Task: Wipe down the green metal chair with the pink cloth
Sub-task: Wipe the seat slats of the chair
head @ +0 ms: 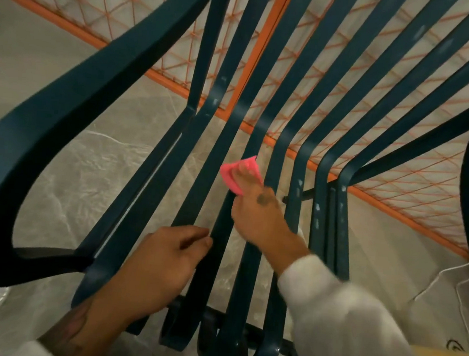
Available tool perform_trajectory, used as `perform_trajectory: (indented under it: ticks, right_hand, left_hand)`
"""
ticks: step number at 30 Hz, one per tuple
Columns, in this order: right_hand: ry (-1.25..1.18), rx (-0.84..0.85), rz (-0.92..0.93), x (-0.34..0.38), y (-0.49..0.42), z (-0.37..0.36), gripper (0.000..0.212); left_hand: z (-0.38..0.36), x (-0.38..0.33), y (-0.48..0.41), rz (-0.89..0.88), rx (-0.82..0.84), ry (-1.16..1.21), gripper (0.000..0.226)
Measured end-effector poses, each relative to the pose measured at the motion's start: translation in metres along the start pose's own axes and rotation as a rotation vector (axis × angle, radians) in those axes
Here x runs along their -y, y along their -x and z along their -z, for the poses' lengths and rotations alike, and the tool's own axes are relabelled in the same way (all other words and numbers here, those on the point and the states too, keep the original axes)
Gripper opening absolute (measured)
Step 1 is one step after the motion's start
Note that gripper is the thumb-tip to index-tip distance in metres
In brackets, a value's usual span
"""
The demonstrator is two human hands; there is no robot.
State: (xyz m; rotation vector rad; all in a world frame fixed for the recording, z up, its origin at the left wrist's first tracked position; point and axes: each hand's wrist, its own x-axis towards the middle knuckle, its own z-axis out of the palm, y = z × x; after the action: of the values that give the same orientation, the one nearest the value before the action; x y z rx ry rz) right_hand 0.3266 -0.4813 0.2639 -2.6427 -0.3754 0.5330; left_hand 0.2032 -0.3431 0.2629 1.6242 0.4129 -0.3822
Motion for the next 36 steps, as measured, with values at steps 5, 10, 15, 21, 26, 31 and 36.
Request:
perform_trajectory:
  ticks: [5,10,15,21,26,31,36]
  right_hand:
    - [-0.168,-0.01,0.159,0.013,0.097,-0.028,0.055]
    - [-0.011,0.048,0.141,0.004,0.064,-0.017,0.056]
    - [0.071,-0.02,-0.125,-0.008,-0.054,0.02,0.058]
    - [0.143,-0.042,-0.134,-0.01,-0.097,0.036,0.063]
    - [0.153,-0.03,-0.114,-0.004,-0.055,0.024,0.063]
    - [0.003,0.041,0.051,-0.009,0.038,-0.001,0.053]
    - [-0.624,0.124,-0.232,-0.017,0.074,0.038,0.028]
  left_hand:
    - [-0.003,0.0,-0.002,0.074,-0.054,0.184,0.043]
    - [-0.002,-0.005,-0.006,0.124,-0.061,0.297,0.041]
    - [0.002,-0.006,-0.006,0.142,-0.021,0.304,0.042]
    - [0.006,-0.008,-0.008,0.19,0.003,0.333,0.034]
    - [0.002,-0.009,-0.002,0.152,0.062,0.257,0.021]
    - [-0.007,-0.02,0.007,-0.062,-0.051,0.027,0.021]
    - [-0.023,-0.026,0.013,-0.049,-0.015,-0.075,0.024]
